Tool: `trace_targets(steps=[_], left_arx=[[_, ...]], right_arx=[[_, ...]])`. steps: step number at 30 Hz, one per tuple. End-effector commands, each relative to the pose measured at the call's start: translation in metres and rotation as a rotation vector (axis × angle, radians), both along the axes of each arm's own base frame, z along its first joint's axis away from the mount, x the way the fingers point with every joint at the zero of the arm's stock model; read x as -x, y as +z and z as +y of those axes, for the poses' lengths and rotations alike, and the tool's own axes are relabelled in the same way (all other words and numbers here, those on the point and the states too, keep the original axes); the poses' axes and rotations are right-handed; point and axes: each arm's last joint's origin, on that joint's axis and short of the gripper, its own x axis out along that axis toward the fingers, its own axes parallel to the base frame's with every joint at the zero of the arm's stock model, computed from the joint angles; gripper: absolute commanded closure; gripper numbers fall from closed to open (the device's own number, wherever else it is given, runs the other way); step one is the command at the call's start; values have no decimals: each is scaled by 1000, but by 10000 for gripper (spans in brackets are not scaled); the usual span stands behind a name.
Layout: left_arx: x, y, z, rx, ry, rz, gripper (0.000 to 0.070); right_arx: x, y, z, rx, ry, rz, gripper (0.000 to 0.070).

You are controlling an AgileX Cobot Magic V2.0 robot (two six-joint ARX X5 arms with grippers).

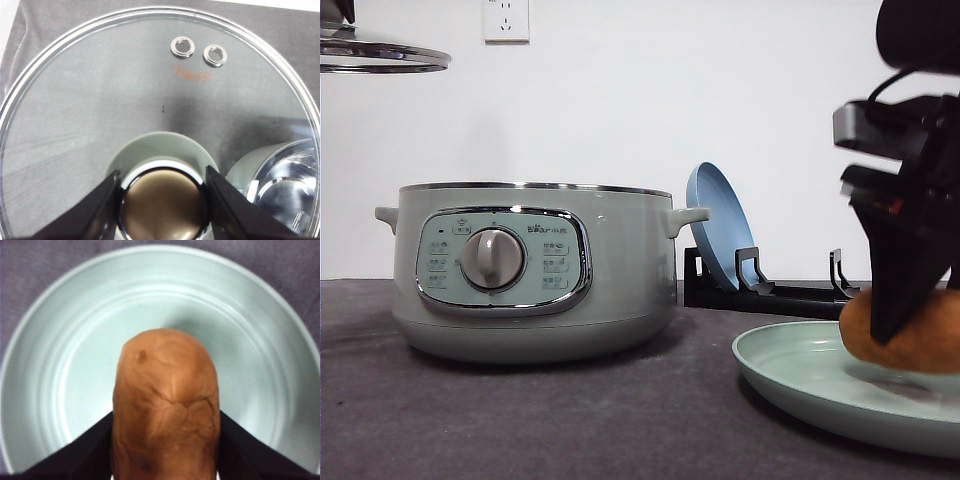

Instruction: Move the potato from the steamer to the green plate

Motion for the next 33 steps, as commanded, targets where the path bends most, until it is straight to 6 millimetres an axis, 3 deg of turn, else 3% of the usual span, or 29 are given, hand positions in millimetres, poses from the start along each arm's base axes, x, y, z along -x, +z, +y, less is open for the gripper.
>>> trace_targets(steps=[1, 12, 19, 22, 27, 33], left_arx=[[11, 12, -1, 4, -1, -27, 700], [11, 12, -1, 4, -1, -27, 700], [11, 12, -1, 6, 2, -27, 700], [11, 12, -1, 6, 2, -27, 700], [11, 12, -1, 7, 2, -27, 700], [11, 12, -1, 13, 9, -27, 700]], right_arx=[[-2, -5, 2, 3, -1, 13, 512], [-6, -9, 4, 6, 8, 12, 507], [-5, -9, 4, -16, 17, 25, 285], [-4, -6, 4, -31, 19, 36, 245], [1, 17, 2, -52, 21, -3, 194], [18, 65, -6, -101, 18, -112, 117]])
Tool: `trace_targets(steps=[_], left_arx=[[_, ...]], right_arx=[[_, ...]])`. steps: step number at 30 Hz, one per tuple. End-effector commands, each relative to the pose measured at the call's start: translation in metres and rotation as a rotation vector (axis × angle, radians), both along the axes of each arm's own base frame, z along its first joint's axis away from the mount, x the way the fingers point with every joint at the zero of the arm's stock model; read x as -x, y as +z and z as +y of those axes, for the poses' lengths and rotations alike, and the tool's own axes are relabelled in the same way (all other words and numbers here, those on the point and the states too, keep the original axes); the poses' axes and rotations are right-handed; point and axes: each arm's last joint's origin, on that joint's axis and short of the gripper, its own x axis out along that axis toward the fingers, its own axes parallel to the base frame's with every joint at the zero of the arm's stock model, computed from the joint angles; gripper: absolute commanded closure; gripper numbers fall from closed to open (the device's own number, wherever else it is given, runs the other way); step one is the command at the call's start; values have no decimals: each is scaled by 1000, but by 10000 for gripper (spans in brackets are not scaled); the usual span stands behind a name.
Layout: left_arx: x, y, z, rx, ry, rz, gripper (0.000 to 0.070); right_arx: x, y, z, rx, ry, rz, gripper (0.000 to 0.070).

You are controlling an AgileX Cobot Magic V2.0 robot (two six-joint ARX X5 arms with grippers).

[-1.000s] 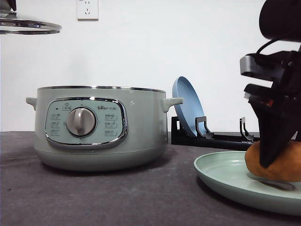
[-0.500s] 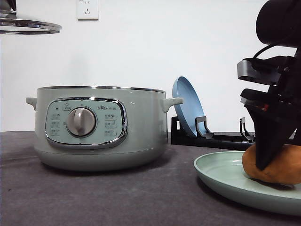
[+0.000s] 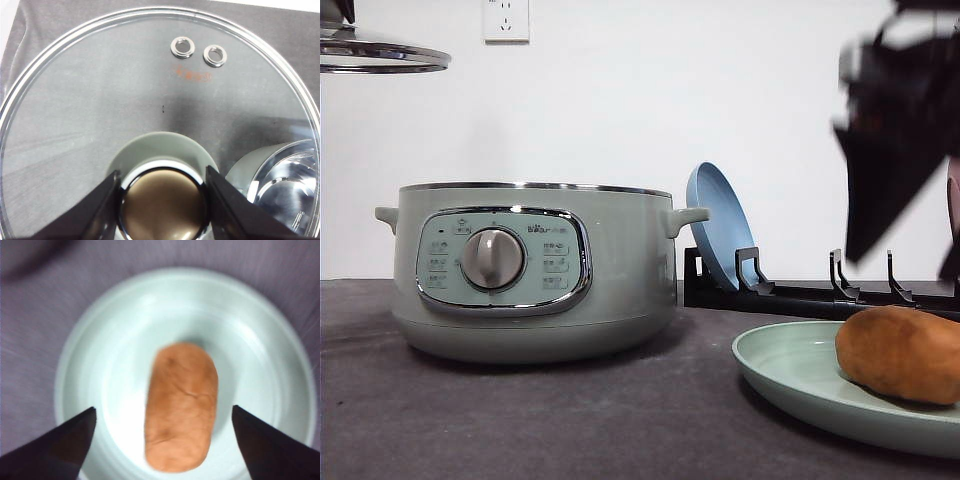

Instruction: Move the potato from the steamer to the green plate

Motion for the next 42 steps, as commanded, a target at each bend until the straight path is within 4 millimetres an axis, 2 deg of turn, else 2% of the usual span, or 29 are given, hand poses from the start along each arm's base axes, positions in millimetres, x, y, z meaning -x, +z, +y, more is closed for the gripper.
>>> trace_targets(steps=[1, 7, 13, 20, 28, 33, 42], left_arx=[[11, 12, -1, 11, 7, -27, 700], [11, 12, -2, 16, 7, -27, 700], [11, 12, -10, 21, -12, -27, 700], [11, 12, -28, 22, -67, -26, 700], [13, 12, -58, 30, -155, -24, 700], [15, 8, -83, 31, -233, -7, 700], [19, -10, -128, 19, -368, 70, 700]], right_arx=[[5, 17, -1, -21, -3, -36, 107], [38, 68, -16, -75, -4, -154, 9], [77, 111, -34, -122, -11, -266, 4], [116, 148, -54, -140, -58, -405, 2], [143, 171, -67, -187, -67, -525, 2], [146, 173, -68, -200, -70, -532, 2], [145, 175, -68, -219, -79, -548, 2]])
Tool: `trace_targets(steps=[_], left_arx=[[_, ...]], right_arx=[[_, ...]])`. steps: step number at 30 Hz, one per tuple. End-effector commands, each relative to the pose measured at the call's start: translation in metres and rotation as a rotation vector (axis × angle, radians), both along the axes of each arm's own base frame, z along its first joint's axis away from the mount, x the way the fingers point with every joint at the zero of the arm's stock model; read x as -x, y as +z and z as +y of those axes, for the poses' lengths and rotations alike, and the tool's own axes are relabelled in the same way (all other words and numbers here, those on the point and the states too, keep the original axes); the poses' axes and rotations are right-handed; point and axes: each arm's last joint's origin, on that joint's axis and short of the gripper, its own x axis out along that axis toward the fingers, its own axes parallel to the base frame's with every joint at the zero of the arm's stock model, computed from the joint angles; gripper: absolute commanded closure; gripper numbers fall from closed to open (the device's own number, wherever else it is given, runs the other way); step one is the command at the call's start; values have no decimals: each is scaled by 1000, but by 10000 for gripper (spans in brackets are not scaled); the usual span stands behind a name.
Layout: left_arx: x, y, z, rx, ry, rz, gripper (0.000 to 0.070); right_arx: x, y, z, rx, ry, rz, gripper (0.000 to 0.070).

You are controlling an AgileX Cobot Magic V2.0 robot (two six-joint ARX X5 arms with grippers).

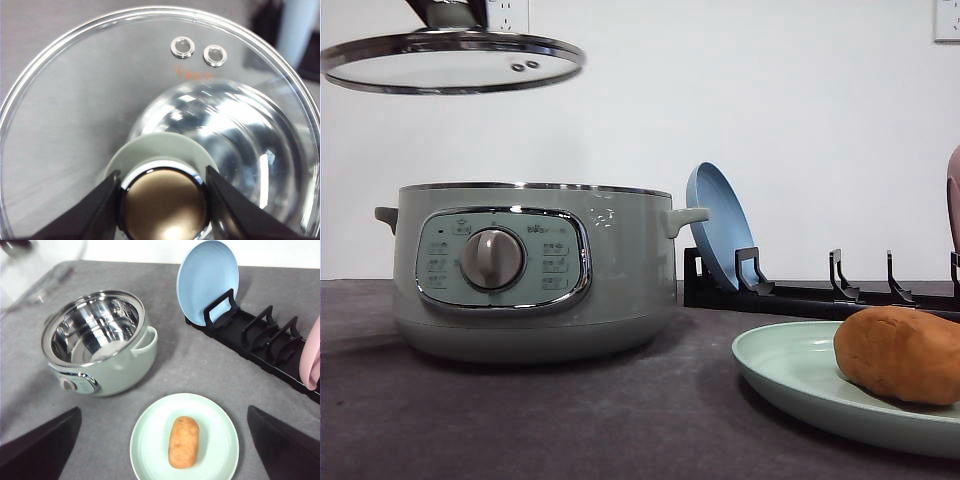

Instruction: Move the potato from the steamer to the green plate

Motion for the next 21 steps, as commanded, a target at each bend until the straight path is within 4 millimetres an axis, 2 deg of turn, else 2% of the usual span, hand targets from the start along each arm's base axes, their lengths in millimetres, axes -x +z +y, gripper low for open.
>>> trace_targets(steps=[1, 9, 21], left_arx=[[11, 9, -4, 13, -17, -7, 700], [19, 0, -34, 2, -108, 20, 700], [26, -2, -55, 3, -175, 16, 700]], right_arx=[[1, 6, 0, -25, 0, -24, 2], [0, 7, 0, -32, -1, -34, 2], [0, 7, 0, -35, -2, -31, 2]])
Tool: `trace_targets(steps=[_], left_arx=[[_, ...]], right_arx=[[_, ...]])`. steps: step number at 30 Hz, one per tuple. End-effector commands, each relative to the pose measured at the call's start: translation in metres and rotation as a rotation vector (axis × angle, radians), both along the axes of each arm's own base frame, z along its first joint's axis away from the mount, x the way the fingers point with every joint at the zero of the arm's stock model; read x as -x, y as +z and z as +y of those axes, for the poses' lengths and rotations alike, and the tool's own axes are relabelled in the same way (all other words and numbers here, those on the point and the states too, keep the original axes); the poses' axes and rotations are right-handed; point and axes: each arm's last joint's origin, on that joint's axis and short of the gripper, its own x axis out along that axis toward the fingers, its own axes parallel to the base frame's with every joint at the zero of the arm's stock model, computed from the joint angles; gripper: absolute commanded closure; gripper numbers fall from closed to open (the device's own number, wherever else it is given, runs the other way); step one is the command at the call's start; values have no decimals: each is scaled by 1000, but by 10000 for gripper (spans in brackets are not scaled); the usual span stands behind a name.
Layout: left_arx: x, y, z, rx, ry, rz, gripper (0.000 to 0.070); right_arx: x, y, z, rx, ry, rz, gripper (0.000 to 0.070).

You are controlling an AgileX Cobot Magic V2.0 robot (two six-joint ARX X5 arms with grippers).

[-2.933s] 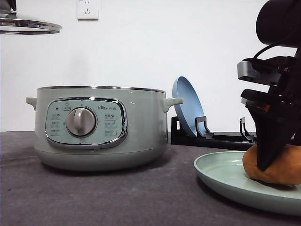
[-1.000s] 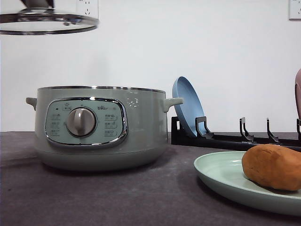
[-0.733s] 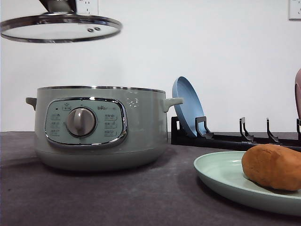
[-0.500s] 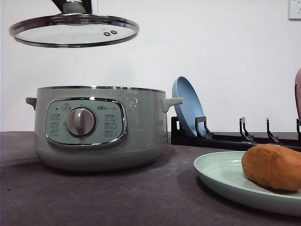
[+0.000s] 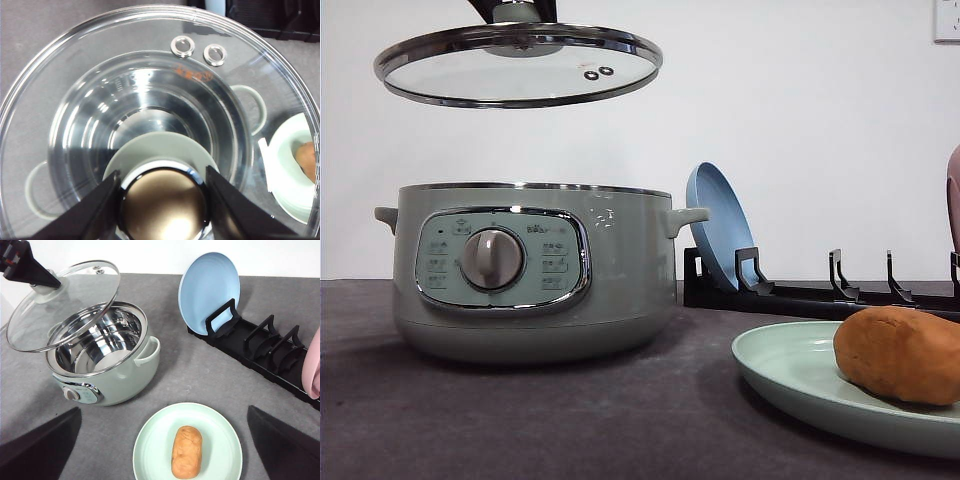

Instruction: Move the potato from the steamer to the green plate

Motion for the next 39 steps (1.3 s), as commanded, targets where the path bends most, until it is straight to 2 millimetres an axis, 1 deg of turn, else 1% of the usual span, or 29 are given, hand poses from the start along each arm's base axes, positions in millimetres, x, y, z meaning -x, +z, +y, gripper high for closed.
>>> trace_targets(steps=[1, 5, 17, 26, 30, 39], left_arx=[[5, 9, -1, 23, -4, -23, 700], [-1, 2, -5, 13, -6, -4, 700], [-33, -36, -23, -42, -16, 81, 700], [-50, -62, -32, -76, -15, 141, 700], [-54, -68, -34, -84, -16, 153, 700], [-56, -69, -32, -125, 8, 134, 700]], right_arx=[[1, 5, 0, -22, 0, -14, 2], [1, 5, 0, -22, 4, -13, 2], [1, 5, 0, -20, 4, -10, 2], [2, 4, 0, -16, 3, 0, 2], [2, 4, 0, -16, 3, 0, 2], [2, 4, 0, -16, 3, 0, 2]])
